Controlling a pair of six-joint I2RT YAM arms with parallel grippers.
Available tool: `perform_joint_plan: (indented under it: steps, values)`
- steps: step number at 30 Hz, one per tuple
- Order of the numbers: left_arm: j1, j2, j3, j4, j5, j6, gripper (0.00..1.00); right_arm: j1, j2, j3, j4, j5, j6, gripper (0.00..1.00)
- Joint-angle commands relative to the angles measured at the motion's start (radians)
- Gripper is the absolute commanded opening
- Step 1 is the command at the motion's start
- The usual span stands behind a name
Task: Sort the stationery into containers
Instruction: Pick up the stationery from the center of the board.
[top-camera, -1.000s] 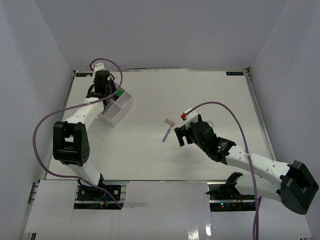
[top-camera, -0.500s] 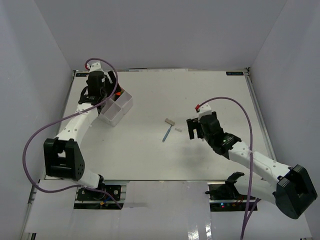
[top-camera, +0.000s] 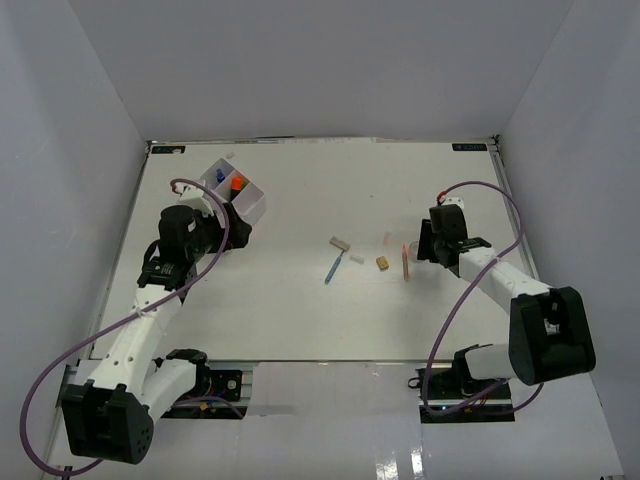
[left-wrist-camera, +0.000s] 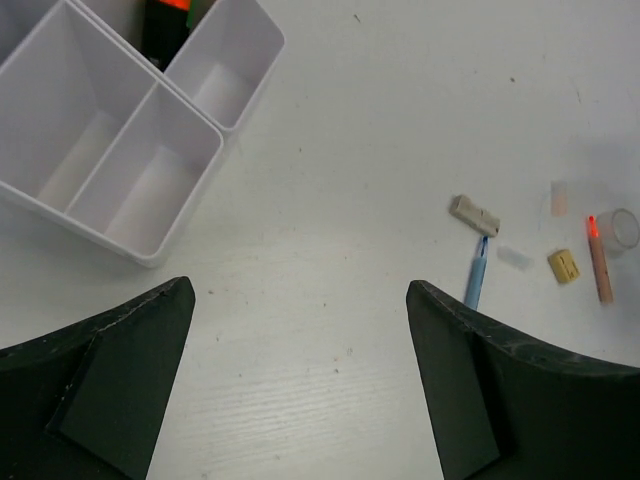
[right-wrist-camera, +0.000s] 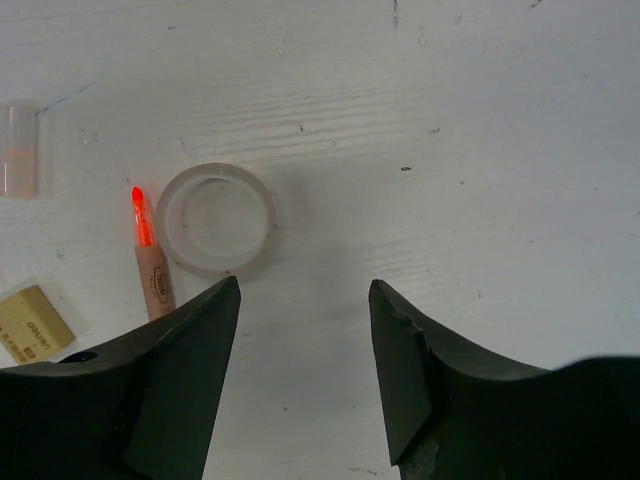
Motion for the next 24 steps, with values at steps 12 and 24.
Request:
perform_joint_plan:
  steps: [12,24]
  values:
    - [0.002,-0.024,-0.016,-0.005,0.114,0.0,0.98,-0.048,0.232,0.185,0.009,-0.048,0.059,0.46]
    - [0.001,0.051,-0.01,-0.012,0.301,-0.09,0.98,-0.057,0.29,0.167,0.044,-0.066,0.071,0.13]
